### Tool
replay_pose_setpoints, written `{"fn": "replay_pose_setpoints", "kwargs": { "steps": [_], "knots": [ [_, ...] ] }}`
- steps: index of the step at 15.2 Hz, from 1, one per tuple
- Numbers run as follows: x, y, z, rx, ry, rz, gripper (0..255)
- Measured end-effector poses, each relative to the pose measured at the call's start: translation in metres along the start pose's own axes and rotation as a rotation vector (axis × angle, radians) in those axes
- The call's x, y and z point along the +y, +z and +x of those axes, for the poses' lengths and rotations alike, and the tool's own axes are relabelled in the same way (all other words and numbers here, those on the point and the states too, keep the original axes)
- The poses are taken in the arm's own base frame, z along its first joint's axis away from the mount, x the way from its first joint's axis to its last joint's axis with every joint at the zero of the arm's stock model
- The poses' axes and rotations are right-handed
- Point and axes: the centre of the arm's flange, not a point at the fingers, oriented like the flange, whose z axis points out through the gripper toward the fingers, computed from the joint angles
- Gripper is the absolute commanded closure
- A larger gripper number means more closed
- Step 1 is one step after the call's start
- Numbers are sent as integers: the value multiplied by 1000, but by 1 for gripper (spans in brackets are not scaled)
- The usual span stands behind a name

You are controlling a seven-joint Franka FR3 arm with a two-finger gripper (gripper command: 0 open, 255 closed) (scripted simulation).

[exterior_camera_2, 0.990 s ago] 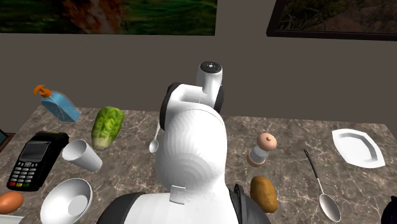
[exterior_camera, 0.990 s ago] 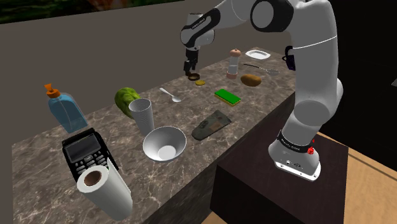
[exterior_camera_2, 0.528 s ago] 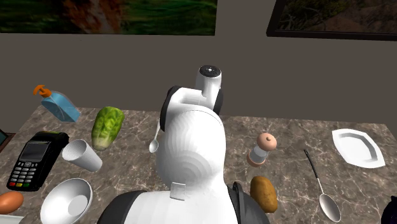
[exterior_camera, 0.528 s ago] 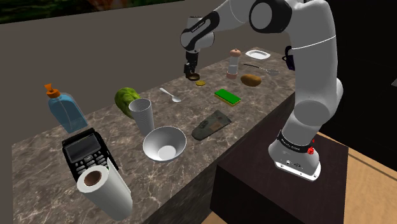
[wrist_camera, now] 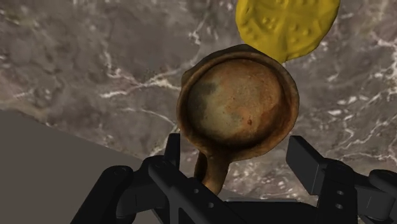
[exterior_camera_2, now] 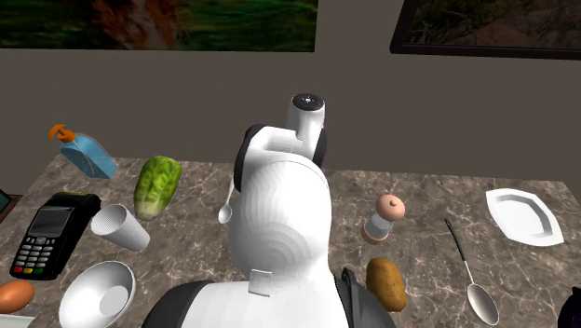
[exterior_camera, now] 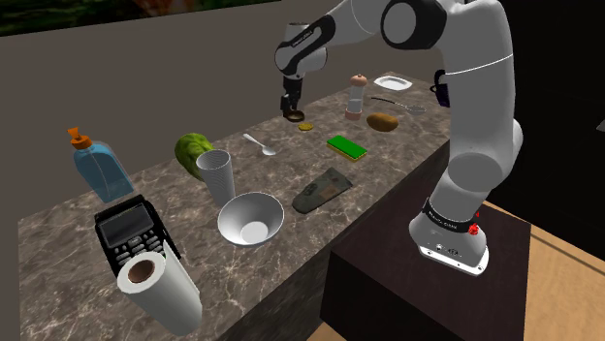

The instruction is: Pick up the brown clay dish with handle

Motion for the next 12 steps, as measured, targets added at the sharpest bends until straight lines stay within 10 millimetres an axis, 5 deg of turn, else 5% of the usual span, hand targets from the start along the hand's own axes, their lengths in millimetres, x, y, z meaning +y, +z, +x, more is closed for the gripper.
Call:
{"fn": "replay_pose_setpoints", "kwargs": {
  "steps": [12],
  "knots": [
    [2, -62, 6, 0, 0, 0, 255]
  ]
}}
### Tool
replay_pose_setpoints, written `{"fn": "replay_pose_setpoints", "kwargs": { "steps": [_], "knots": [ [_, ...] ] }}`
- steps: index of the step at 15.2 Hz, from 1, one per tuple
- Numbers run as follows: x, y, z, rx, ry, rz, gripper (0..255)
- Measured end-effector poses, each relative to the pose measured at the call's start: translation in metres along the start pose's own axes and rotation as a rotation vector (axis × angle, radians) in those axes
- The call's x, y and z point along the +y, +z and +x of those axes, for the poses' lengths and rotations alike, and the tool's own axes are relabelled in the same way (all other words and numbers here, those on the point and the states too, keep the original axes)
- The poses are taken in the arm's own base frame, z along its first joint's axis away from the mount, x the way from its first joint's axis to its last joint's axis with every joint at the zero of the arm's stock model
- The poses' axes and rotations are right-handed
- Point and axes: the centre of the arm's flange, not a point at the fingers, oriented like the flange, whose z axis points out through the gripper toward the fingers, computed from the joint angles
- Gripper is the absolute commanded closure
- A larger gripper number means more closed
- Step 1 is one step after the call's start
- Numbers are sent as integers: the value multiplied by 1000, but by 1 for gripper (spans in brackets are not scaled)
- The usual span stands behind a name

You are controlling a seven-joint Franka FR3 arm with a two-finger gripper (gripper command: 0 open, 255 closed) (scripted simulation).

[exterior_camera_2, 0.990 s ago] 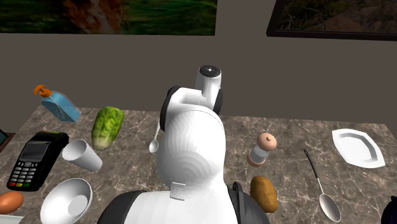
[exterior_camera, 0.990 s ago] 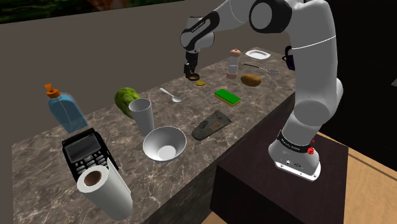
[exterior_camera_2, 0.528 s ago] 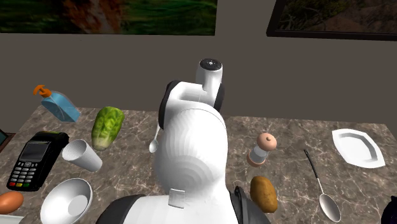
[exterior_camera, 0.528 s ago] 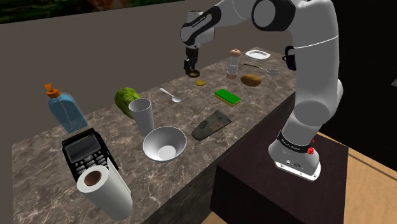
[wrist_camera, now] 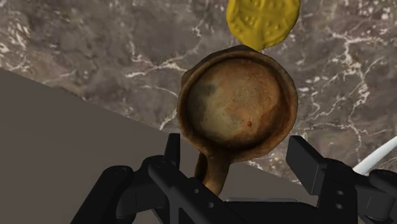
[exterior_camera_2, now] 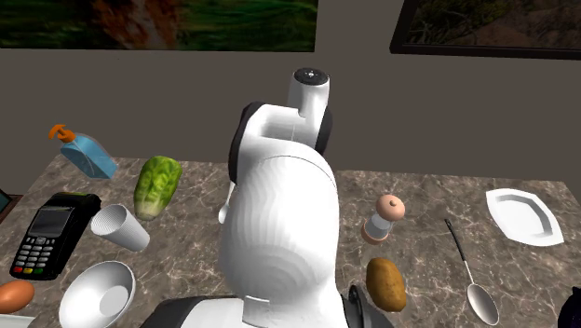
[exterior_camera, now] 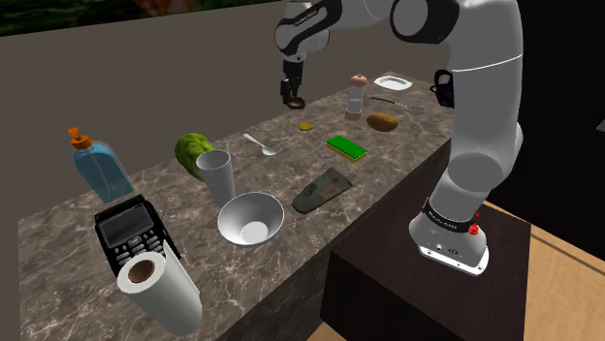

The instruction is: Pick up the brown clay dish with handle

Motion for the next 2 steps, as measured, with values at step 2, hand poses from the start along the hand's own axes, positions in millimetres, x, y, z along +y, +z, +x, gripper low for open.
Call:
{"fn": "replay_pose_setpoints", "kwargs": {
  "steps": [2],
  "knots": [
    [0, -9, 2, 0, 0, 0, 255]
  ]
}}
